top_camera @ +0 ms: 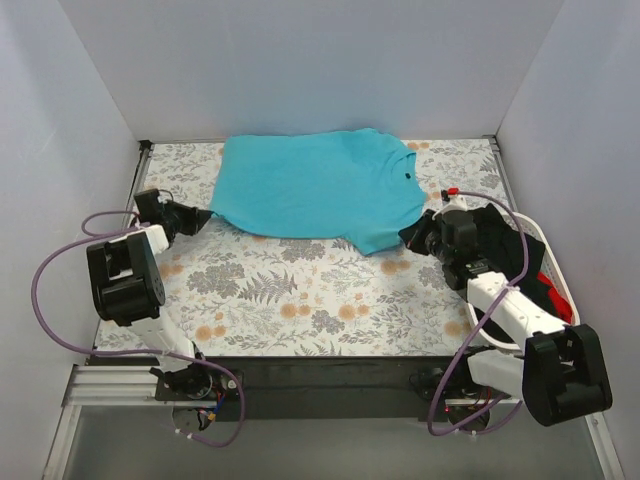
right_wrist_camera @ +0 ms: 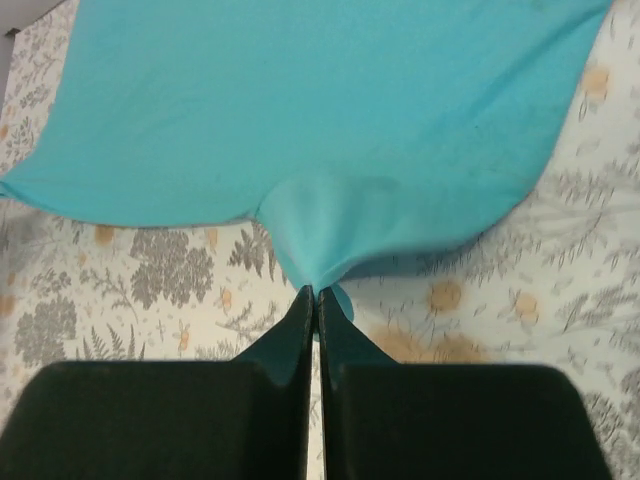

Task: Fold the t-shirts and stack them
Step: Flatten the tshirt out

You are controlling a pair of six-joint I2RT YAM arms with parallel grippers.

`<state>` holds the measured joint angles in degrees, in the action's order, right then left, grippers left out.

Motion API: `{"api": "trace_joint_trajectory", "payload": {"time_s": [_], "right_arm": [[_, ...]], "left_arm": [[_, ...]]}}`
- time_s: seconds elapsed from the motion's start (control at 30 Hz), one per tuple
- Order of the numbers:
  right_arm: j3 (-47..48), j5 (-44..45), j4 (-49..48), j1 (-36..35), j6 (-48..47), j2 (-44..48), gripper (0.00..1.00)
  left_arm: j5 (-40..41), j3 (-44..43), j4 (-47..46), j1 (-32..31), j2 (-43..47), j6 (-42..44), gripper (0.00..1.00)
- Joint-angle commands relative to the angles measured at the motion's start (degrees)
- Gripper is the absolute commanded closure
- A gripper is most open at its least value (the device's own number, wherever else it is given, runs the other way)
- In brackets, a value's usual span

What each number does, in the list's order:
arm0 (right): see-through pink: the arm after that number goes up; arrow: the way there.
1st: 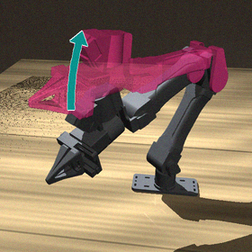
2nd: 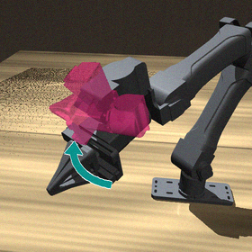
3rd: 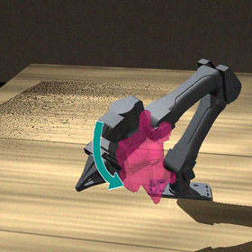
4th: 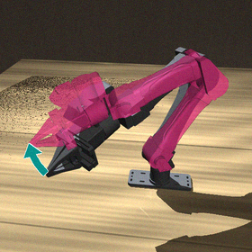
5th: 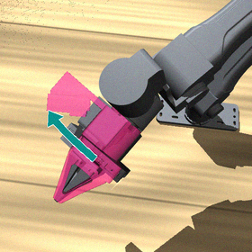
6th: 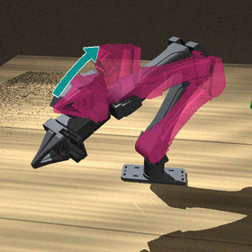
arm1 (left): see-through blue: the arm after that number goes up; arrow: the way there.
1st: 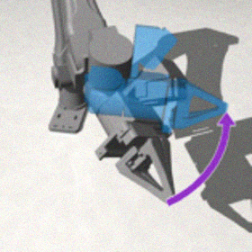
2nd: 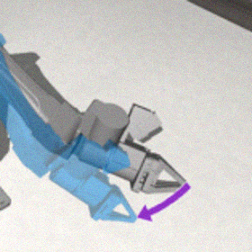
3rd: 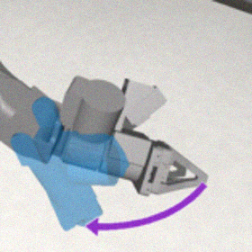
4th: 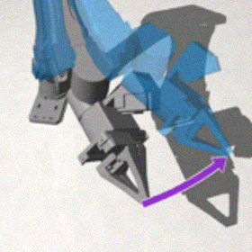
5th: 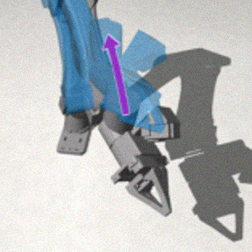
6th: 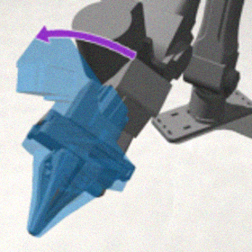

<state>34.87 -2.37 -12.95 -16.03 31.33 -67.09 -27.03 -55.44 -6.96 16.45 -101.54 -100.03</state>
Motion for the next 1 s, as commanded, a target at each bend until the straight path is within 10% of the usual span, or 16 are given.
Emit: {"api": "trace_joint_trajectory", "payload": {"time_s": [0.0, 0.6, 0.77, 0.97], "right_arm": [[-4.45, -3.07, -2.52, 0.21, 6.71, 3.80, 0.99], [-13.95, -6.07, 21.73, -1.28, 9.80, 23.57, 0.99], [-14.22, -5.28, 22.35, -3.74, 10.06, 23.07, 0.99], [-11.85, -3.17, 22.35, -6.20, 10.07, 20.07, 0.99]], "left_arm": [[3.55, 4.79, 0.09, 0.16, 8.27, 1.68, 1.00], [20.08, 15.27, 21.20, 1.57, 24.80, 5.28, 1.00], [19.99, 16.41, 21.98, 1.57, 25.77, 6.86, 0.62], [30.97, 16.68, 29.36, 1.22, 29.37, 7.48, 0.60]]}}
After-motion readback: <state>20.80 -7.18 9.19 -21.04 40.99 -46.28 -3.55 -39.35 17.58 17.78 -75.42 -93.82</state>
